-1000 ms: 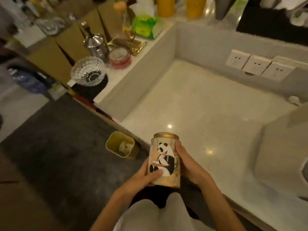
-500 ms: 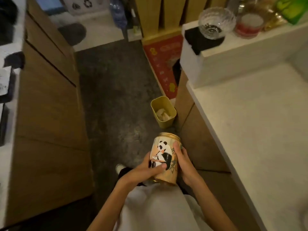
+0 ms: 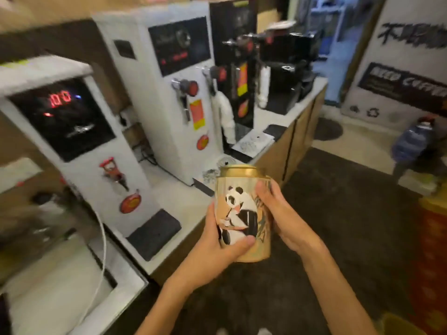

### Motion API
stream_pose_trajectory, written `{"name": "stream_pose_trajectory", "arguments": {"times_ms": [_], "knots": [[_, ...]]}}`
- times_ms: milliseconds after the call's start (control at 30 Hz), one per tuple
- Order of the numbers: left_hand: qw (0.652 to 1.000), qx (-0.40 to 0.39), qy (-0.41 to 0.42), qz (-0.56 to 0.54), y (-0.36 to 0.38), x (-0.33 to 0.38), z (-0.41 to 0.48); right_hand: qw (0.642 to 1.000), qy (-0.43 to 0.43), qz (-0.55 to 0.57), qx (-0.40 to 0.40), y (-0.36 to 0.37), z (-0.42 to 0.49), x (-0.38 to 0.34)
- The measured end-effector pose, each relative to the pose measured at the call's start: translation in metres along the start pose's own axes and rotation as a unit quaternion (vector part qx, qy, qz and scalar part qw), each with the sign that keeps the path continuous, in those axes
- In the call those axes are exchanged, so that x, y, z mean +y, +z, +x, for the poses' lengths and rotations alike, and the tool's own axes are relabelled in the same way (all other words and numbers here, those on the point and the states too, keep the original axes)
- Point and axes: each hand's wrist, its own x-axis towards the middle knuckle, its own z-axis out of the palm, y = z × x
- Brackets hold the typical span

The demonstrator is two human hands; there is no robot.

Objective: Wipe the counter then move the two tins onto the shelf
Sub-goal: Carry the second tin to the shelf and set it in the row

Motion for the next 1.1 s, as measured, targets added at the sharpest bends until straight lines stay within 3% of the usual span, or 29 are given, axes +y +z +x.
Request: {"name": "stream_pose_trajectory", "arguments": {"times_ms": [100, 267, 400, 500, 667, 767, 900, 967, 1033, 1100], "knots": [[0.990, 0.109, 0.087, 0.015, -0.069, 0.056, 0.009, 0.986, -0.094, -0.050, -0.130, 0.060, 0.071, -0.094], [0.943, 0.241, 0.213, 0.090, -0.166, 0.162, 0.031, 0.922, -0.239, -0.121, -0.281, 0.134, 0.164, -0.237], [0.883, 0.321, 0.286, 0.185, -0.228, 0.257, 0.074, 0.867, -0.335, -0.122, -0.347, 0.173, 0.239, -0.350], [0.852, 0.359, 0.296, 0.239, -0.268, 0.317, 0.120, 0.821, -0.404, -0.191, -0.355, 0.184, 0.291, -0.417], [0.813, 0.436, 0.258, 0.285, -0.325, 0.357, 0.197, 0.789, -0.427, -0.284, -0.339, 0.206, 0.383, -0.475], [0.811, 0.484, 0.184, 0.273, -0.372, 0.358, 0.246, 0.786, -0.406, -0.305, -0.353, 0.229, 0.445, -0.486], [0.814, 0.506, 0.074, 0.275, -0.438, 0.360, 0.296, 0.806, -0.362, -0.306, -0.355, 0.270, 0.520, -0.482], [0.800, 0.516, 0.013, 0.305, -0.464, 0.358, 0.320, 0.809, -0.346, -0.304, -0.364, 0.286, 0.552, -0.480], [0.785, 0.530, -0.011, 0.320, -0.489, 0.355, 0.344, 0.817, -0.328, -0.298, -0.369, 0.298, 0.584, -0.479], [0.793, 0.529, -0.013, 0.303, -0.508, 0.352, 0.364, 0.831, -0.304, -0.295, -0.361, 0.309, 0.613, -0.478]]}}
